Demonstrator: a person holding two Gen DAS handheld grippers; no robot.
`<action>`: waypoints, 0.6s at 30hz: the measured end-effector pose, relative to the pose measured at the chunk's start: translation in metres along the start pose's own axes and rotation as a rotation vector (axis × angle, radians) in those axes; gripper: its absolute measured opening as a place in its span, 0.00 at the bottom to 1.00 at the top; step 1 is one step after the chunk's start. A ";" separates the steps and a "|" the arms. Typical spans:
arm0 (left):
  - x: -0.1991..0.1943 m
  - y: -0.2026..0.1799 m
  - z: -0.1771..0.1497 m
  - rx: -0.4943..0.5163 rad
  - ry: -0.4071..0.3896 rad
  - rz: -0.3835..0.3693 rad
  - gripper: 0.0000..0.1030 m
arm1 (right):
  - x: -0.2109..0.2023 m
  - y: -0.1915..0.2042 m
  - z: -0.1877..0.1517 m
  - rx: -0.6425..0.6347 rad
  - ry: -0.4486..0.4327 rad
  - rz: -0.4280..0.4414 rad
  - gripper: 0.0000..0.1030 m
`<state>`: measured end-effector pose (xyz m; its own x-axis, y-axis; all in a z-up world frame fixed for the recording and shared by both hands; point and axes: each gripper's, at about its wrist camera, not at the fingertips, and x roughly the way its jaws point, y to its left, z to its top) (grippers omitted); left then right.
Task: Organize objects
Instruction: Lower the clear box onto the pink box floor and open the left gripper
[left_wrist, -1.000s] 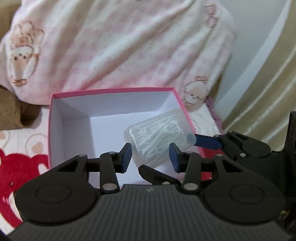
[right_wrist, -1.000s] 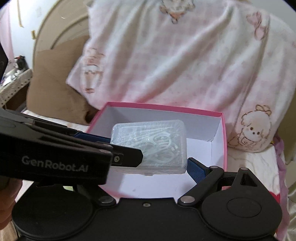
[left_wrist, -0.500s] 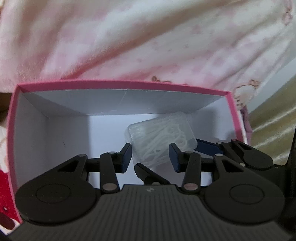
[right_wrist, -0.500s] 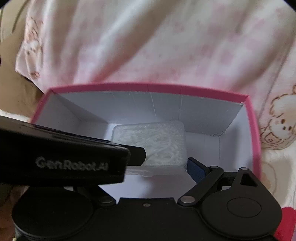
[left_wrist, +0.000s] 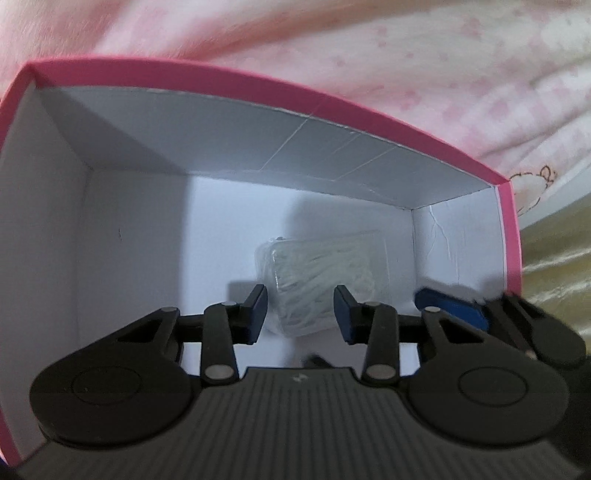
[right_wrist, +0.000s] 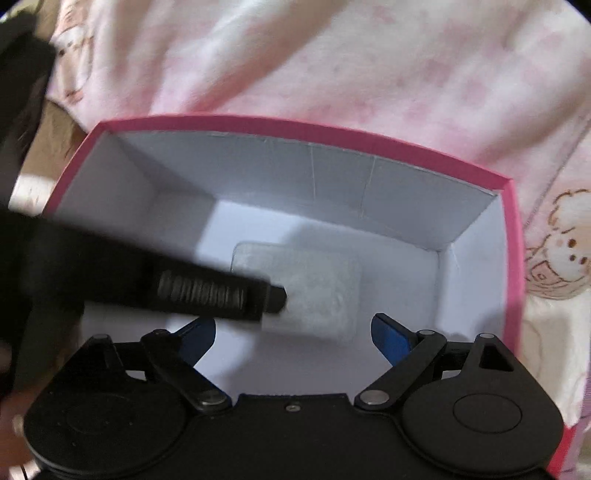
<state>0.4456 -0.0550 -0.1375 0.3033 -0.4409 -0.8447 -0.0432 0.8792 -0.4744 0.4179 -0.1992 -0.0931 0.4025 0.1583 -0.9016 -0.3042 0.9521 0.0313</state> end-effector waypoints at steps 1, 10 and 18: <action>-0.001 -0.002 -0.003 -0.005 0.006 -0.012 0.31 | -0.003 0.003 -0.005 -0.020 -0.002 -0.005 0.85; 0.010 -0.016 0.000 -0.048 0.000 -0.078 0.18 | 0.009 0.011 -0.016 0.011 0.018 -0.001 0.13; 0.008 -0.038 0.004 0.043 -0.069 -0.066 0.18 | 0.010 0.005 -0.005 0.155 -0.057 -0.014 0.14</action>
<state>0.4533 -0.0913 -0.1258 0.3686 -0.4864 -0.7922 0.0194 0.8560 -0.5166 0.4159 -0.1942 -0.1044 0.4554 0.1548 -0.8767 -0.1632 0.9826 0.0887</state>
